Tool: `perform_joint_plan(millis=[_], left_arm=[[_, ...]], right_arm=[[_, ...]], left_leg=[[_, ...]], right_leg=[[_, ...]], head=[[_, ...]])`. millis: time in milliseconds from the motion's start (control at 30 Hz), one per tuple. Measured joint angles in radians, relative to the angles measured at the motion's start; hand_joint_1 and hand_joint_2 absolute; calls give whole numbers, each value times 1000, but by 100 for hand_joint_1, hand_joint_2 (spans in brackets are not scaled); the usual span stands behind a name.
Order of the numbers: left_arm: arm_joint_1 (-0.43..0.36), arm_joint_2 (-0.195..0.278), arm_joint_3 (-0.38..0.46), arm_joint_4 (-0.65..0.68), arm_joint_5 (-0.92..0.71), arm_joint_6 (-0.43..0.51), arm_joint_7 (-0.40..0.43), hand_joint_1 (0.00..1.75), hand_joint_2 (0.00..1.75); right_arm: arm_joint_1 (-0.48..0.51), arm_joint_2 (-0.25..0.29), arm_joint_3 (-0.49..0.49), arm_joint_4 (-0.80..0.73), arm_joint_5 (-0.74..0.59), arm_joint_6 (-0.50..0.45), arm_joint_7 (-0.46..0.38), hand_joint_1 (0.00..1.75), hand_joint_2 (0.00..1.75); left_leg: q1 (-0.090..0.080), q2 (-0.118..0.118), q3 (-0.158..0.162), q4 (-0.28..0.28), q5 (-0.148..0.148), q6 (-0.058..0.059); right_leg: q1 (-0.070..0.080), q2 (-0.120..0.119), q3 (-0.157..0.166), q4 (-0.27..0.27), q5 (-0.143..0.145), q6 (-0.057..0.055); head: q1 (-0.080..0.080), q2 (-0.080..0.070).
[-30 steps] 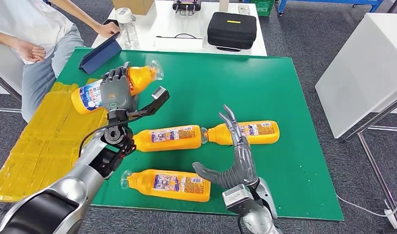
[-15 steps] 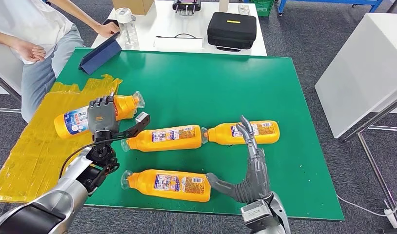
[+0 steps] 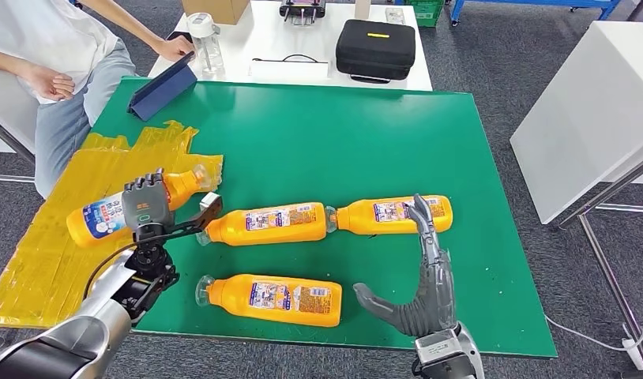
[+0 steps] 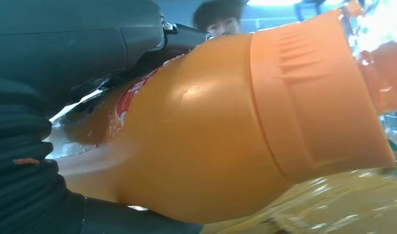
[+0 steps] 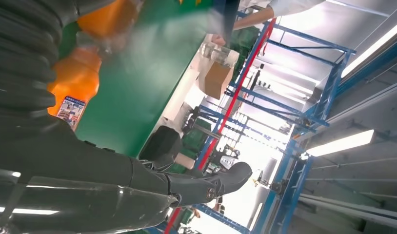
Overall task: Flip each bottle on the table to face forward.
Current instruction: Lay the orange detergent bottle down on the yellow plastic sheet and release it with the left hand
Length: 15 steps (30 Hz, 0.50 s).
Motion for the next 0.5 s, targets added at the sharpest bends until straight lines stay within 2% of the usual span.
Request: perform_joint_plan(millis=[33,67,167,200,300,367,433,500], left_arm=[[1,3,1,3,0,-3,6,175,175],[1,5,2,6,0,-5,11,147,175],[2,9,4,13,0,-14,33,17,175],[2,11,4,15,0,-17,49,0,175],[5,15,16,20,5,11,77,0,175],[7,16,46,21,43,92,28,0,175],[10,8,107,10,138,179,-116,0,175],[12,-12,211,-18,288,213,-353,0,175]], right_arm=[[1,0,-3,-2,-2,3,1,0,175],[1,0,-6,-4,-3,6,2,0,175],[3,1,-12,-6,-6,10,6,0,175],[4,1,-15,-8,-6,10,8,0,175],[10,2,-26,-10,-3,11,16,0,175],[13,2,-32,-10,-6,12,23,0,175],[16,2,-39,-10,-16,12,31,0,175],[18,3,-48,-10,-25,11,43,0,175]], left_leg=[[0,0,0,0,0,0],[0,0,0,0,0,0],[0,0,0,0,0,0],[0,0,0,0,0,0],[0,0,0,0,0,0],[0,0,0,0,0,0],[0,0,0,0,0,0],[0,0,0,0,0,0]], right_leg=[[0,0,0,0,0,0],[0,0,0,0,0,0],[0,0,0,0,0,0],[0,0,0,0,0,0],[0,0,0,0,0,0],[0,0,0,0,0,0],[0,0,-1,0,0,0],[0,0,-1,0,0,0]], head=[[0,0],[0,0],[0,0],[0,0],[0,0],[0,0],[0,0],[0,0]])
